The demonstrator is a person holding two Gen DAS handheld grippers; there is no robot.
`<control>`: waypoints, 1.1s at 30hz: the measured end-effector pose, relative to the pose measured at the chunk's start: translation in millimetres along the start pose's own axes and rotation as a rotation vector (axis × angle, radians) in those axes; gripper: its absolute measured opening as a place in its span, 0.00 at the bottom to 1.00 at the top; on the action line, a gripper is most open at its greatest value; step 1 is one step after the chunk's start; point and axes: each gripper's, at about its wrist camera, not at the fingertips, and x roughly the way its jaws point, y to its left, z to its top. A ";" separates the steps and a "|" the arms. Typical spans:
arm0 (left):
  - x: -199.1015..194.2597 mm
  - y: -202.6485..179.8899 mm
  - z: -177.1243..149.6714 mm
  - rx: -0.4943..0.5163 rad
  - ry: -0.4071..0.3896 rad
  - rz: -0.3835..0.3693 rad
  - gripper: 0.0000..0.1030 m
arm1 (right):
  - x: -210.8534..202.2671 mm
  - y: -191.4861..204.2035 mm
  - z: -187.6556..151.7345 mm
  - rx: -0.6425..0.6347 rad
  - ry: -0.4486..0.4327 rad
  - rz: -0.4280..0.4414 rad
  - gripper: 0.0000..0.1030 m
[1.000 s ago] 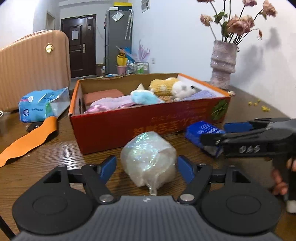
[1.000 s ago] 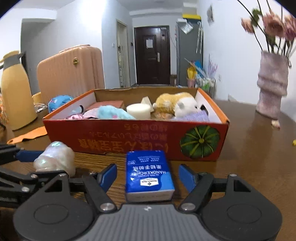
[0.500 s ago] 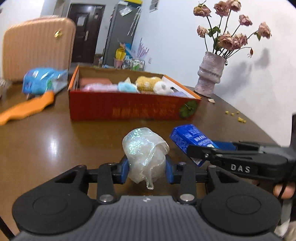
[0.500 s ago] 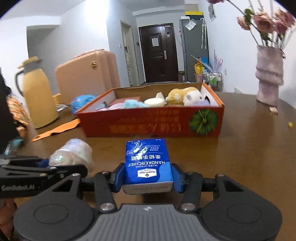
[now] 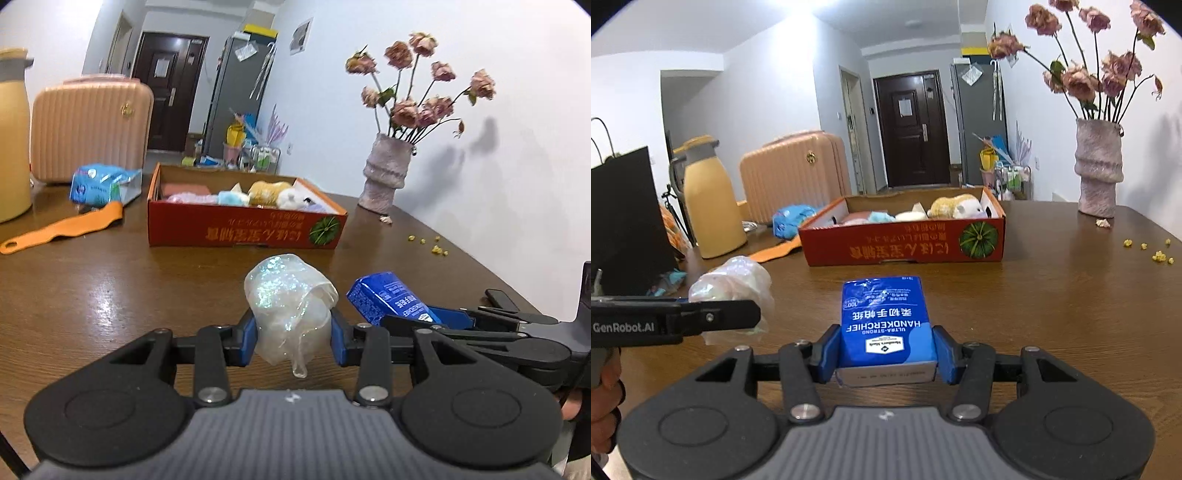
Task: Organize soft objects
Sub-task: 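Carry both items into the box and open both grippers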
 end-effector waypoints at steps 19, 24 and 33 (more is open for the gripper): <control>66.6 16.8 60.5 0.103 -0.037 0.038 0.38 | 49.8 -5.6 47.0 -0.110 -0.035 -0.016 0.50; 125.3 42.2 102.0 0.085 -0.030 0.051 0.38 | 103.8 -26.2 90.4 -0.134 -0.043 -0.036 0.50; 262.8 96.9 180.7 0.024 0.078 0.115 0.39 | 235.0 -56.0 153.4 -0.226 0.083 -0.037 0.50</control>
